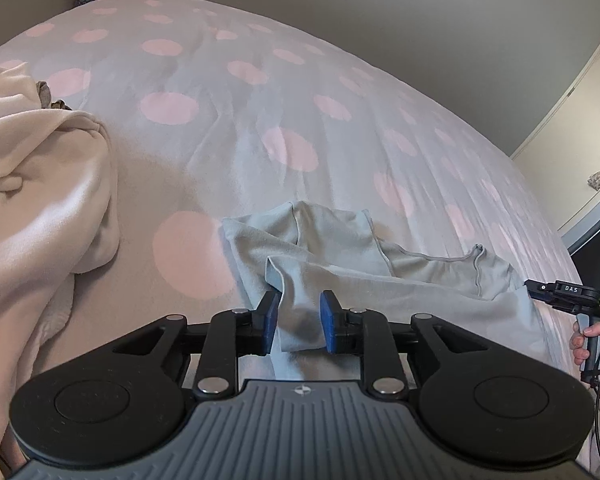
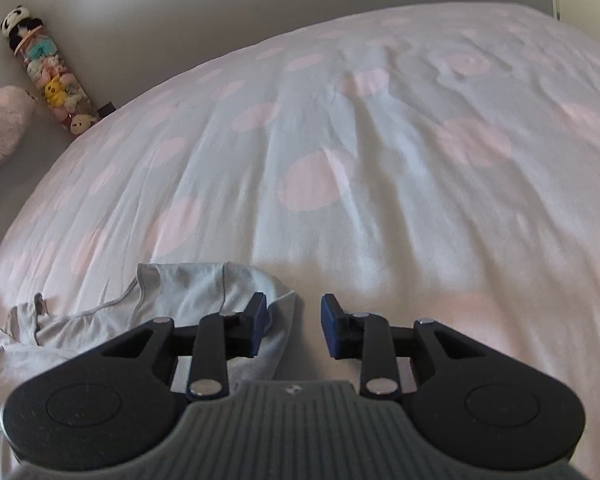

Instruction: Fold clothes

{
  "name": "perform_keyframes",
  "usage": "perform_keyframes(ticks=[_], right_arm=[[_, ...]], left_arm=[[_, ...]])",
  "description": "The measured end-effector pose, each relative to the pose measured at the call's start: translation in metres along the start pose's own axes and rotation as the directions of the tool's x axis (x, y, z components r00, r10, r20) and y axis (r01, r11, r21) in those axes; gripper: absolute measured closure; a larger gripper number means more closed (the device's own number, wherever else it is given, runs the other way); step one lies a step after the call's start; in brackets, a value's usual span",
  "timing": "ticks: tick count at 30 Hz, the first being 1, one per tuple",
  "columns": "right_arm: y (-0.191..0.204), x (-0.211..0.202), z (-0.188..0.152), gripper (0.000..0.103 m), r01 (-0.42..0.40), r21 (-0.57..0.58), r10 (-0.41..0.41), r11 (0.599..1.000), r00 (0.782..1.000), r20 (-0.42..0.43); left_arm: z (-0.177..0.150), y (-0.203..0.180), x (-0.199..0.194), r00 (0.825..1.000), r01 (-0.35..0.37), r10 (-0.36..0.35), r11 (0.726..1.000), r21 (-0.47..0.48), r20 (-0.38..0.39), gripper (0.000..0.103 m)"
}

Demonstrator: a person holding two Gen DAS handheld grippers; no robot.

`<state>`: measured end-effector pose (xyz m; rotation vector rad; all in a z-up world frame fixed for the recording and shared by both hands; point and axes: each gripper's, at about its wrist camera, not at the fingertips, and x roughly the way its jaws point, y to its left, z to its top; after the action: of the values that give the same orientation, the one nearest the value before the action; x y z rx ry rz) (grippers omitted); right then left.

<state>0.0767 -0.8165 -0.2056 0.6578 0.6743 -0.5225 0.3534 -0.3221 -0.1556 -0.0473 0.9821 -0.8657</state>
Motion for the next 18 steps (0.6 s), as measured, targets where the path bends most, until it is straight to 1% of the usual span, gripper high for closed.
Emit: perform_keyframes(ticks=[1, 2, 3, 4, 7, 8, 9, 10, 11, 12, 14, 16, 18], right_arm=[[-0.001, 0.003, -0.002, 0.069, -0.029, 0.027, 0.029, 0.999, 1.000, -0.007], [0.000, 0.005, -0.004, 0.073, -0.052, 0.037, 0.053, 0.998, 0.999, -0.010], [0.004, 0.008, -0.006, 0.096, -0.047, 0.022, 0.047, 0.999, 0.999, -0.007], [0.005, 0.009, -0.006, 0.097, -0.019, 0.015, 0.019, 1.000, 1.000, 0.005], [0.011, 0.010, -0.008, 0.098, 0.065, -0.004, -0.065, 0.998, 0.997, 0.039], [0.013, 0.011, -0.009, 0.097, 0.093, -0.009, -0.093, 0.996, 0.994, 0.051], [0.015, 0.010, -0.010, 0.092, 0.124, -0.019, -0.122, 0.992, 0.990, 0.066], [0.018, 0.005, -0.012, 0.090, 0.158, -0.042, -0.154, 0.987, 0.984, 0.094], [0.021, -0.001, -0.014, 0.082, 0.173, -0.060, -0.166, 0.983, 0.979, 0.118], [0.023, -0.009, -0.019, 0.075, 0.172, -0.076, -0.160, 0.982, 0.977, 0.140], [0.028, -0.027, -0.033, 0.075, 0.167, -0.111, -0.146, 0.980, 0.974, 0.176], [0.034, -0.045, -0.050, 0.071, 0.160, -0.148, -0.128, 0.976, 0.970, 0.205], [0.041, -0.060, -0.072, 0.065, 0.161, -0.182, -0.120, 0.970, 0.969, 0.215]], left_arm=[[-0.001, 0.000, -0.003, 1.000, 0.005, -0.005, 1.000, 0.005, 0.005, 0.075], [-0.001, 0.001, -0.005, 1.000, 0.010, -0.010, 1.000, 0.013, 0.009, 0.072], [-0.001, 0.000, -0.007, 1.000, 0.015, -0.015, 1.000, 0.027, 0.010, 0.067], [-0.002, 0.000, -0.009, 1.000, 0.018, -0.018, 0.999, 0.038, 0.012, 0.061], [-0.005, -0.002, -0.009, 1.000, 0.017, -0.018, 0.997, 0.081, 0.008, 0.056], [-0.007, -0.003, -0.008, 1.000, 0.012, -0.012, 0.995, 0.103, 0.001, 0.055], [-0.010, -0.005, -0.006, 1.000, 0.005, -0.004, 0.991, 0.131, -0.008, 0.055], [-0.013, -0.006, -0.004, 1.000, -0.001, 0.004, 0.987, 0.159, -0.016, 0.055], [-0.016, -0.008, -0.003, 1.000, -0.008, 0.013, 0.982, 0.188, -0.025, 0.055], [-0.020, -0.009, -0.001, 0.999, -0.012, 0.020, 0.976, 0.218, -0.031, 0.055], [-0.027, -0.012, 0.003, 0.999, -0.017, 0.028, 0.961, 0.275, -0.038, 0.054], [-0.031, -0.015, 0.008, 0.997, -0.046, 0.061, 0.946, 0.320, -0.039, 0.054], [-0.031, -0.017, 0.014, 0.996, -0.069, 0.087, 0.934, 0.350, -0.036, 0.054]])
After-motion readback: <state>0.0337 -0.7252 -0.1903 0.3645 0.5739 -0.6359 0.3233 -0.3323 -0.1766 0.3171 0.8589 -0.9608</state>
